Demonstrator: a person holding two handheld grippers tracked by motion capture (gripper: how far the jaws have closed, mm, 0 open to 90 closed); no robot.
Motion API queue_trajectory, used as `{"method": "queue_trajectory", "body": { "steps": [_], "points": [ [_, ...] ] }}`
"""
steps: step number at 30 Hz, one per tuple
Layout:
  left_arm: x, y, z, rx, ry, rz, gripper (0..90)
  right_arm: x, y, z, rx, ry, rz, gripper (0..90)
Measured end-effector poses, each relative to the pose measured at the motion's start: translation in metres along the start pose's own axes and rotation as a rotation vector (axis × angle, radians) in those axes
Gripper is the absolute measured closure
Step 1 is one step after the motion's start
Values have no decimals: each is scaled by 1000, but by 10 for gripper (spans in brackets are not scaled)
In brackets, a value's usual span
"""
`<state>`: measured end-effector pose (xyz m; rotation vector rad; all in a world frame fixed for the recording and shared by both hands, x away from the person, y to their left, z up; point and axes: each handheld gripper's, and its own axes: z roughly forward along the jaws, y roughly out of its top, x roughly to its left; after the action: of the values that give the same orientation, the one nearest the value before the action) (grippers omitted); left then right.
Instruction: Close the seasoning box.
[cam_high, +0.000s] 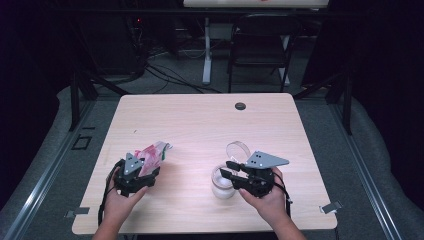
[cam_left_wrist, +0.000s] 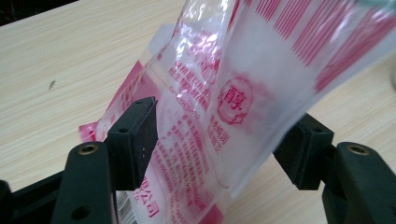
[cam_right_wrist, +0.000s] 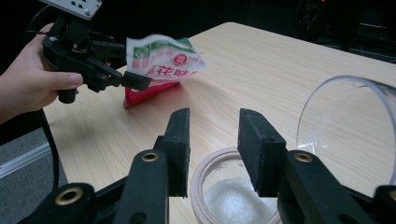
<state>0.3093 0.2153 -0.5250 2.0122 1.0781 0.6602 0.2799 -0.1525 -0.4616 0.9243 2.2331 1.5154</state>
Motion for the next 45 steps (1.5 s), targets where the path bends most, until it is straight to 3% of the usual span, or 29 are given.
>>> {"method": "queue_trajectory", "body": {
  "steps": [12,18,23,27,33,40,45],
  "points": [
    [-23,2,0,10,-62,37,334,1,6,-9,-22,-12,-11,644],
    [-32,1,3,20,-79,52,334,-2,9,-16,-33,-46,-19,668],
    [-35,1,5,23,-78,50,340,-8,11,-22,-39,-70,-12,704],
    [-36,2,3,11,-107,15,343,-14,13,-29,-44,-80,3,775],
    [-37,1,1,10,-98,29,347,-26,13,-39,-49,-121,29,900],
    [-36,1,-1,7,-80,31,363,-44,7,-45,-28,-211,39,900],
    [-35,2,-4,-5,-77,32,375,-52,3,-44,-22,-225,65,900]
  ]
}}
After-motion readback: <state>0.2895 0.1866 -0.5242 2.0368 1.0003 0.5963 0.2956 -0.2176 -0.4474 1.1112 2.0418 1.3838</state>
